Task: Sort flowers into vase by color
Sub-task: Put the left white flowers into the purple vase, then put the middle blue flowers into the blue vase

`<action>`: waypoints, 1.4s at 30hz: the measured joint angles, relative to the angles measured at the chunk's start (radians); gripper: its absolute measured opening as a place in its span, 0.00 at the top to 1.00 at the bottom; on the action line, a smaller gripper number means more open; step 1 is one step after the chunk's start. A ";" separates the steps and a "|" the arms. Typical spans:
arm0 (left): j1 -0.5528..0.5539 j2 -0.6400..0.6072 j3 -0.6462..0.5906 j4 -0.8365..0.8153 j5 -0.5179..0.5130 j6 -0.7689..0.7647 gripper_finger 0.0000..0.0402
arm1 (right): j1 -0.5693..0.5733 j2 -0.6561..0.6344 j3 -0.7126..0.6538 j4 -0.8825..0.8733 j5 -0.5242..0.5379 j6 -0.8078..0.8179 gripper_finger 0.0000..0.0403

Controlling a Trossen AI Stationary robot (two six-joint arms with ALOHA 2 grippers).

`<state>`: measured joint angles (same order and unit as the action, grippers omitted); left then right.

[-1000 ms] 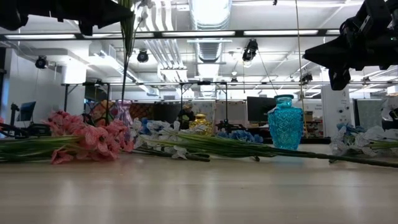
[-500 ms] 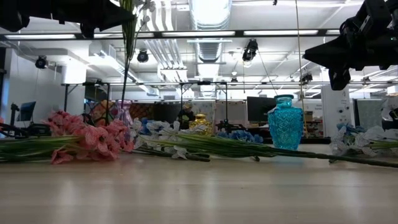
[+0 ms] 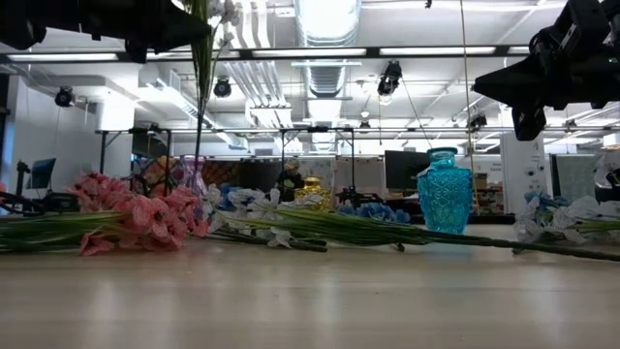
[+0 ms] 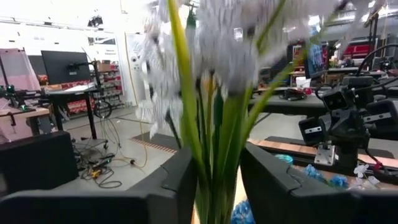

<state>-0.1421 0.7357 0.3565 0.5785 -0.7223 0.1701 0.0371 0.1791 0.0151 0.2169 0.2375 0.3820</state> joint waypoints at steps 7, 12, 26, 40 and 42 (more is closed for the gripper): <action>0.000 0.000 0.000 -0.025 -0.002 -0.023 0.66 | 0.000 0.000 0.000 0.000 0.000 0.000 0.92; -0.001 -0.003 0.006 -0.138 -0.003 -0.081 0.59 | 0.000 0.000 0.000 0.000 0.000 0.001 0.92; -0.001 0.006 0.237 -0.901 -0.019 -0.413 0.25 | 0.000 0.000 0.000 -0.002 -0.002 0.004 0.92; -0.105 0.072 0.456 -1.371 0.062 -0.696 0.25 | 0.000 0.000 0.001 -0.007 -0.077 0.030 0.92; -0.124 0.077 0.513 -1.453 0.037 -0.746 0.25 | 0.000 0.005 0.009 -0.012 -0.123 0.068 0.92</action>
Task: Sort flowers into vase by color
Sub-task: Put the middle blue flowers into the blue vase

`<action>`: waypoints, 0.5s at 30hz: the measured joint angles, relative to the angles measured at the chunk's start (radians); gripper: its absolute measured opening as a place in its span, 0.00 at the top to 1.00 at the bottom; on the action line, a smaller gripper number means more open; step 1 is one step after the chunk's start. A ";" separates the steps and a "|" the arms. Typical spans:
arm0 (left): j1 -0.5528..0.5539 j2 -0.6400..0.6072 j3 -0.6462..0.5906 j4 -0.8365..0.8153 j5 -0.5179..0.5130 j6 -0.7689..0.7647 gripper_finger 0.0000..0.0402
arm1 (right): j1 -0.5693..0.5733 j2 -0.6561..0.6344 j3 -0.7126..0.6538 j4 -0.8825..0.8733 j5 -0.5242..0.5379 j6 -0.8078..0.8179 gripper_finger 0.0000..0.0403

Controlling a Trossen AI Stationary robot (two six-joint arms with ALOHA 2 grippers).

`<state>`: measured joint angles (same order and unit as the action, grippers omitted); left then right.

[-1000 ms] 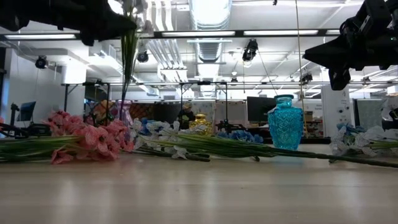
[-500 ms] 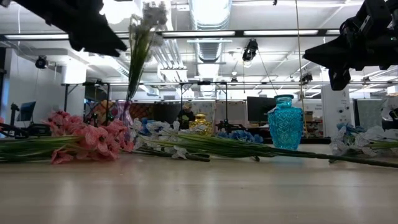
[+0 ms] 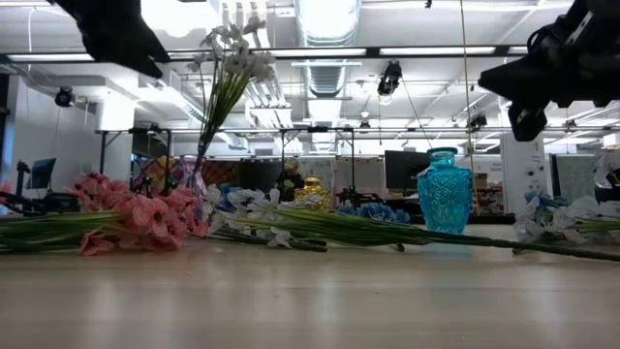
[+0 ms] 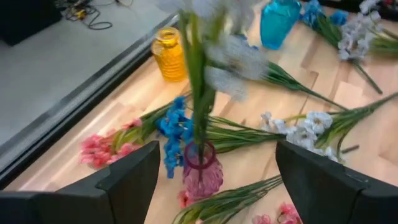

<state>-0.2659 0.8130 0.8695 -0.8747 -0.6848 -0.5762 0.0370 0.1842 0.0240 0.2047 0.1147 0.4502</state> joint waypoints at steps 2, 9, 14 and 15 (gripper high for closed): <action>-0.016 0.005 0.057 -0.074 -0.021 -0.044 0.25 | 0.001 0.008 0.010 0.002 -0.043 0.029 0.92; -0.097 0.012 0.124 -0.102 -0.159 -0.071 0.25 | 0.034 0.125 0.079 -0.051 -0.062 0.111 0.92; -0.191 0.045 0.120 -0.101 -0.327 -0.138 0.25 | 0.075 0.279 0.215 -0.202 -0.049 0.173 0.92; -0.213 0.055 0.119 -0.101 -0.351 -0.141 0.25 | 0.088 0.317 0.246 -0.242 -0.038 0.196 0.92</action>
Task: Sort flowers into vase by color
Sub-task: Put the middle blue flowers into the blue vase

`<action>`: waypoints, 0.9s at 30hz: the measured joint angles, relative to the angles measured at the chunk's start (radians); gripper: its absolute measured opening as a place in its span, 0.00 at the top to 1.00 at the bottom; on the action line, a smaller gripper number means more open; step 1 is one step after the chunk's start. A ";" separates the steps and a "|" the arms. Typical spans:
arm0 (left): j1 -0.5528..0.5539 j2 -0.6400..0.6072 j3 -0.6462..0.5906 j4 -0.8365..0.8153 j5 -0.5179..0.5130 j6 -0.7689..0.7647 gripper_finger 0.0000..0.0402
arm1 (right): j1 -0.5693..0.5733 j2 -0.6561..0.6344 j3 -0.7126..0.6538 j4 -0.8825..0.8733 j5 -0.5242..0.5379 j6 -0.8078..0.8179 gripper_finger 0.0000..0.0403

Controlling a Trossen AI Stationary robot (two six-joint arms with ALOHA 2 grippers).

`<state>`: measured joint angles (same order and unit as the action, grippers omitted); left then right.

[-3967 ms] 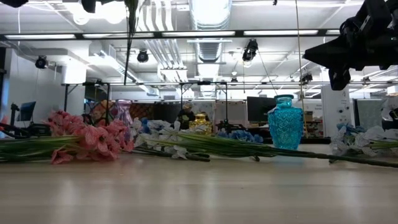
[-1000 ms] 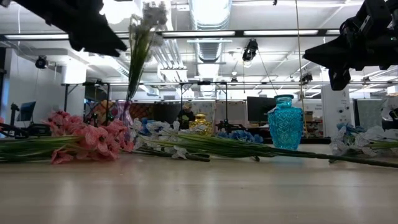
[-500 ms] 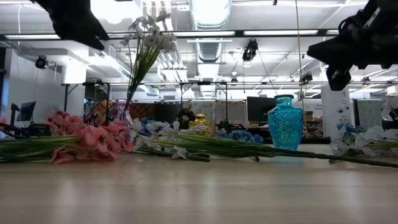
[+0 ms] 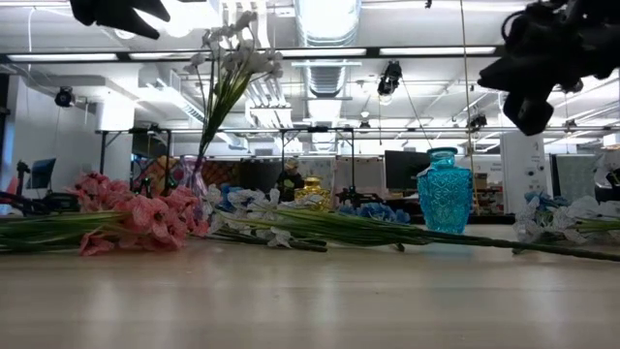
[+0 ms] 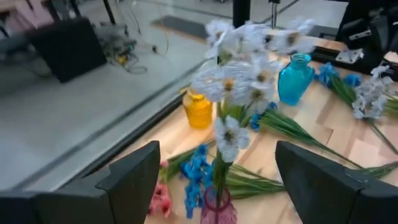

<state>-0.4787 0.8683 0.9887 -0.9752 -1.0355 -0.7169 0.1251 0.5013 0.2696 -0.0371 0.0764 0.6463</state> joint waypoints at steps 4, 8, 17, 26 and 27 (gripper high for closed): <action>-0.088 0.030 0.000 0.004 -0.078 0.000 0.25 | 0.061 0.155 0.135 -0.166 0.052 0.124 0.92; -0.156 0.051 0.000 0.004 -0.100 0.003 0.25 | 0.125 0.313 0.288 -0.346 0.083 0.275 0.92; -0.216 0.091 -0.001 0.006 -0.134 0.068 0.25 | 0.194 0.663 0.617 -0.621 0.111 0.468 0.92; -0.215 0.095 -0.001 -0.011 -0.070 0.148 0.25 | 0.179 0.953 0.878 -0.670 0.057 0.452 0.90; -0.216 0.094 -0.001 -0.015 -0.045 0.148 0.25 | 0.176 0.983 0.907 -0.694 0.055 0.450 0.89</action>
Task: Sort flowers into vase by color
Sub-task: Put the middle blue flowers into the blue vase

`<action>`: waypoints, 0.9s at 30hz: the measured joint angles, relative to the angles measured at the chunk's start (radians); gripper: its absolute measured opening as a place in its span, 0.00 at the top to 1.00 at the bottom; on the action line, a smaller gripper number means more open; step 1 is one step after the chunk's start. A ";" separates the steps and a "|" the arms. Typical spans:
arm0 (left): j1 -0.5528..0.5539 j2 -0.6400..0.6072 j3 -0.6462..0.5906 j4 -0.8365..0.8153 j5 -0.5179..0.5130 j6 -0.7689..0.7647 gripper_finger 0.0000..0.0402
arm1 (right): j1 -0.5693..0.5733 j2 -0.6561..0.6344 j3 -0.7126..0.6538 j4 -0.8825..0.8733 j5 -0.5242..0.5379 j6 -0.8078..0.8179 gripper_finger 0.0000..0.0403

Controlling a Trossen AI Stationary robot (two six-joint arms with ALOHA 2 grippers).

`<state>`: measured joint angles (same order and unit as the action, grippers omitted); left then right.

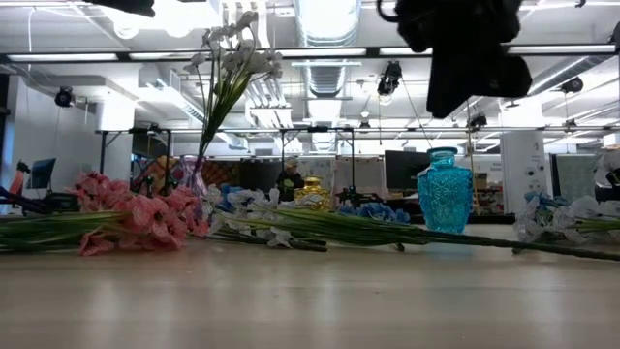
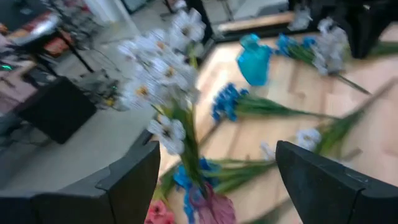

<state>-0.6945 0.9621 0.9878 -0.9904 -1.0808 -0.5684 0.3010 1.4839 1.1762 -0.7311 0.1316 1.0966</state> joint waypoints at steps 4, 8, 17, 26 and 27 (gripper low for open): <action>0.000 -0.003 0.000 -0.029 0.058 -0.013 0.25 | -0.014 0.096 0.101 -0.076 0.027 -0.003 0.79; 0.000 -0.004 0.000 -0.097 0.060 -0.082 0.25 | -0.036 0.171 0.166 -0.094 0.047 -0.004 0.66; 0.001 -0.005 -0.001 -0.188 0.060 -0.186 0.25 | -0.162 0.278 0.182 -0.103 0.145 -0.006 0.43; 0.001 -0.006 -0.001 -0.190 0.060 -0.183 0.25 | -0.233 0.397 0.181 -0.068 0.187 0.012 0.38; 0.000 -0.006 -0.001 -0.190 0.059 -0.183 0.25 | -0.238 0.408 0.181 -0.068 0.188 0.015 0.38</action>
<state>-0.6941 0.9565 0.9871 -1.1805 -1.0214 -0.7510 0.0630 1.8918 1.3571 -0.7987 0.3194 1.1119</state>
